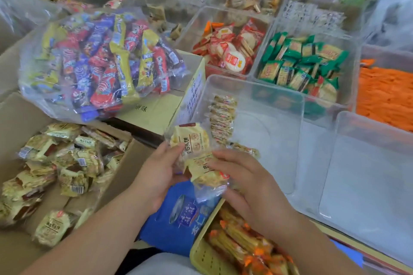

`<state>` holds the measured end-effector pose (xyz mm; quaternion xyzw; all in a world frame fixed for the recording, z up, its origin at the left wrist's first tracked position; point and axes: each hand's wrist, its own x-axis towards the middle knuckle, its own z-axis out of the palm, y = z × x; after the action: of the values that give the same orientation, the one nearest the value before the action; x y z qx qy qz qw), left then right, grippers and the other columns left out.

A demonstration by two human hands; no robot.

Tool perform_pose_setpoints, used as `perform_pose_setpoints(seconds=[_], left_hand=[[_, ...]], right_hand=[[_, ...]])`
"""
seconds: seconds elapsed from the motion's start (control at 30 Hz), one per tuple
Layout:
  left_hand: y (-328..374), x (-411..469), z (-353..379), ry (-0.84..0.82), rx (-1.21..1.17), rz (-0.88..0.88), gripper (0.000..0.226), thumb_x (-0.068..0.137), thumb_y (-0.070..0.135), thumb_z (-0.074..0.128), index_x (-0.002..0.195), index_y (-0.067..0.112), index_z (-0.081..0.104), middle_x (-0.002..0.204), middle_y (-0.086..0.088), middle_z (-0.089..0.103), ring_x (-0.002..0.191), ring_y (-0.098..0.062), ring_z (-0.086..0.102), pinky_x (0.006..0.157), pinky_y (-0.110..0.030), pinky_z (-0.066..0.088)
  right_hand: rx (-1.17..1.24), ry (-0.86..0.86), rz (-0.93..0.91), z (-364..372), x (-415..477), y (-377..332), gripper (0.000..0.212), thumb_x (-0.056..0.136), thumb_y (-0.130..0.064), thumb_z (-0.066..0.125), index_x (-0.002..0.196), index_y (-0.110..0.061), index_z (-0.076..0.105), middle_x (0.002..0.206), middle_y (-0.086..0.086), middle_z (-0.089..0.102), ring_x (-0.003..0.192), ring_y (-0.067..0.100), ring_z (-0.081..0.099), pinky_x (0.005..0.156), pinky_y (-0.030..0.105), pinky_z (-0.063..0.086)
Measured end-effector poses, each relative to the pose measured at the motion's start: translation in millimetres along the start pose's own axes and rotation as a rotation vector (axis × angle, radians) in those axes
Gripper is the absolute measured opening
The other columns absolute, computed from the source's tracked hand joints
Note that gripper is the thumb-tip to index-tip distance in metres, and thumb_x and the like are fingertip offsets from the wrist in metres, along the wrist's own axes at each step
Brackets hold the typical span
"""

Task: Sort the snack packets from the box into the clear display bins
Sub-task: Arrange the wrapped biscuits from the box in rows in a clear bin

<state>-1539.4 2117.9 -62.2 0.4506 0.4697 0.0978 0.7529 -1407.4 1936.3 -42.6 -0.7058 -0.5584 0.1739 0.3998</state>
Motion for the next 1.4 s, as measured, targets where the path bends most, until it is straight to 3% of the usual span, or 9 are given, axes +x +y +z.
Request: perform_pose_setpoints(seconds=[0.2, 0.3, 0.5, 0.7, 1.0, 1.07, 1.17, 1.3, 1.4], left_hand=[[-23, 29, -7, 0.023, 0.122, -0.048, 0.025, 0.106, 0.038, 0.053, 0.129, 0.031, 0.061, 0.118, 0.001, 0.077, 0.102, -0.025, 0.076, 0.087, -0.046, 0.058], [-30, 34, -13, 0.034, 0.100, -0.059, 0.028, 0.104, 0.040, 0.055, 0.129, 0.030, 0.061, 0.120, 0.000, 0.076, 0.105, -0.025, 0.075, 0.086, -0.045, 0.058], [-33, 35, -16, 0.024, 0.146, -0.029, 0.028, 0.098, 0.045, 0.059, 0.123, 0.034, 0.063, 0.118, 0.002, 0.077, 0.105, -0.023, 0.075, 0.082, -0.041, 0.061], [-37, 33, -21, 0.002, 0.110, -0.021, 0.043, 0.086, 0.050, 0.064, 0.126, 0.033, 0.062, 0.117, 0.002, 0.077, 0.109, -0.022, 0.074, 0.099, -0.046, 0.055], [-41, 30, -19, -0.013, 0.170, -0.029, 0.024, 0.099, 0.047, 0.058, 0.121, 0.040, 0.062, 0.116, 0.006, 0.077, 0.112, -0.023, 0.071, 0.096, -0.046, 0.056], [-36, 27, -17, -0.008, 0.132, -0.043, 0.020, 0.103, 0.039, 0.057, 0.121, 0.036, 0.064, 0.116, 0.003, 0.077, 0.113, -0.028, 0.070, 0.096, -0.049, 0.056], [-30, 20, -16, -0.012, 0.049, -0.040, 0.030, 0.096, 0.038, 0.064, 0.124, 0.029, 0.066, 0.119, -0.003, 0.077, 0.114, -0.031, 0.070, 0.099, -0.051, 0.055], [-19, 6, -19, -0.055, -0.029, -0.011, 0.034, 0.088, 0.040, 0.076, 0.120, 0.028, 0.072, 0.121, -0.007, 0.076, 0.111, -0.029, 0.072, 0.093, -0.047, 0.054], [-12, -3, -20, -0.089, -0.015, 0.037, 0.032, 0.085, 0.044, 0.079, 0.114, 0.031, 0.075, 0.122, -0.007, 0.075, 0.113, -0.028, 0.072, 0.101, -0.049, 0.050]], right_hand=[[0.093, 0.213, 0.354, -39, -5, 55, 0.026, 0.099, -0.039, 0.055, 0.125, -0.042, 0.058, 0.119, -0.024, 0.060, 0.109, 0.001, 0.059, 0.087, 0.006, 0.039], [-0.059, 0.244, 0.525, -49, 10, 98, 0.030, 0.100, -0.037, 0.052, 0.129, -0.032, 0.061, 0.109, -0.017, 0.061, 0.090, -0.004, 0.054, 0.076, 0.003, 0.037], [-0.300, 0.003, 0.575, -32, 50, 152, 0.034, 0.106, -0.034, 0.045, 0.133, -0.017, 0.058, 0.117, 0.007, 0.061, 0.103, 0.027, 0.059, 0.082, 0.034, 0.044], [-0.333, -0.462, 0.629, -11, 64, 178, 0.036, 0.109, -0.035, 0.038, 0.132, -0.015, 0.058, 0.111, 0.017, 0.065, 0.096, 0.034, 0.063, 0.084, 0.040, 0.051], [-0.061, -0.441, 0.683, 22, 61, 180, 0.046, 0.111, -0.022, 0.031, 0.155, -0.013, 0.035, 0.106, 0.008, 0.050, 0.081, 0.018, 0.053, 0.078, 0.032, 0.044], [-0.060, -0.468, 0.696, 20, 61, 179, 0.048, 0.111, -0.026, 0.031, 0.157, -0.016, 0.031, 0.121, 0.011, 0.052, 0.093, 0.018, 0.056, 0.086, 0.032, 0.044], [-0.211, -0.523, 0.717, 9, 64, 173, 0.055, 0.108, -0.038, 0.041, 0.159, -0.027, 0.026, 0.157, 0.010, 0.037, 0.138, 0.028, 0.043, 0.113, 0.039, 0.035], [-0.446, -0.252, 0.571, -6, 65, 128, 0.054, 0.101, -0.041, 0.054, 0.152, -0.028, 0.042, 0.153, 0.002, 0.047, 0.140, 0.025, 0.039, 0.112, 0.038, 0.034], [-0.059, 0.019, 0.451, -5, 53, 68, 0.041, 0.097, -0.047, 0.056, 0.136, -0.035, 0.057, 0.134, -0.018, 0.059, 0.122, 0.004, 0.054, 0.099, 0.019, 0.045]])
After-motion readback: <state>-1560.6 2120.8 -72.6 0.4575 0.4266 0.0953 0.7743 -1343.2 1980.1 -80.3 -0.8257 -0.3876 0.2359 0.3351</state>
